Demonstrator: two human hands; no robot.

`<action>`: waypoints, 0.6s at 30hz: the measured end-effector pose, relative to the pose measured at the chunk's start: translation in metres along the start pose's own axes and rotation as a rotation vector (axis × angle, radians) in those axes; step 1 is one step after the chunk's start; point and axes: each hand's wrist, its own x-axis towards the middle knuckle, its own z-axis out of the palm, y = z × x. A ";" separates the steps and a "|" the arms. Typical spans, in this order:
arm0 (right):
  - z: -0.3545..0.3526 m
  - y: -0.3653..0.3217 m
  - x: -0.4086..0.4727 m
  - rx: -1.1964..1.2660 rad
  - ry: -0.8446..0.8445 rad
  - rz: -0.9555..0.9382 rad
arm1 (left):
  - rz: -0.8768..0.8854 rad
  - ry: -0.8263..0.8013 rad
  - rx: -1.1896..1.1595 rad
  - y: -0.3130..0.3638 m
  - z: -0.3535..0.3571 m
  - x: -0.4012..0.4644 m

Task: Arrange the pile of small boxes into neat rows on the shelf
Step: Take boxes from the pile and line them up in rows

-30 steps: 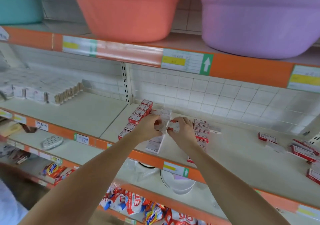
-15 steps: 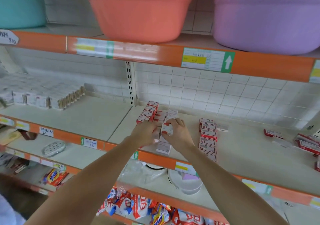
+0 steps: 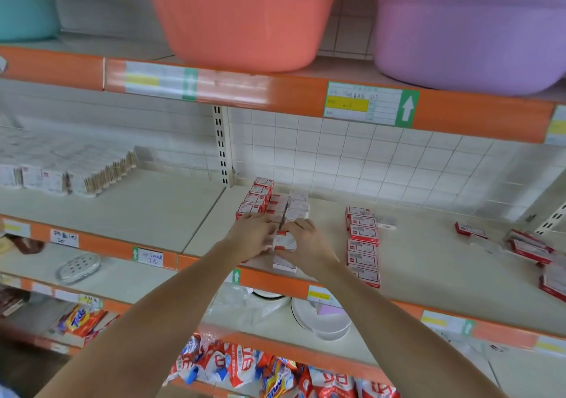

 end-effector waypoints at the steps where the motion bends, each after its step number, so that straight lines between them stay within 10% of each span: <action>1: 0.001 -0.002 0.001 0.011 -0.013 -0.005 | -0.002 0.017 -0.059 -0.001 -0.002 -0.002; 18: 0.034 -0.044 0.011 -0.192 -0.151 0.014 | -0.159 0.092 -0.271 -0.027 -0.037 -0.023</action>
